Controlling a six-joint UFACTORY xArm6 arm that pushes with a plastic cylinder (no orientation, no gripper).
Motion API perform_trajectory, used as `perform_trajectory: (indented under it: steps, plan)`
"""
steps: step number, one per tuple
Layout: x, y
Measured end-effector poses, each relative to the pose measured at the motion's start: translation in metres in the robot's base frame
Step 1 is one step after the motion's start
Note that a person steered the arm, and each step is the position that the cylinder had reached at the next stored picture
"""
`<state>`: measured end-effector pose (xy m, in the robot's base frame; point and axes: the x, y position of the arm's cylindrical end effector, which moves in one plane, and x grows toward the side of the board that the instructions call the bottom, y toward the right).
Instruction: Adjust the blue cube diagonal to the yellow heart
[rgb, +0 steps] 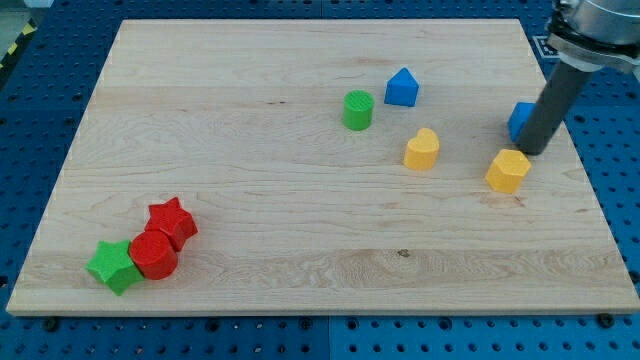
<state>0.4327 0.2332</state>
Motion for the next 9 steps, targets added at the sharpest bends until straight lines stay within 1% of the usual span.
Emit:
perform_trajectory:
  steps: [1,2,3,4,5,6,7,9]
  plan:
    - [-0.017,-0.008]
    - [-0.012,-0.015]
    - [0.030,0.000]
    - [0.030,0.041]
    - [0.018,0.065]
    - [0.006,0.065]
    - [-0.025,0.063]
    - [-0.048,0.040]
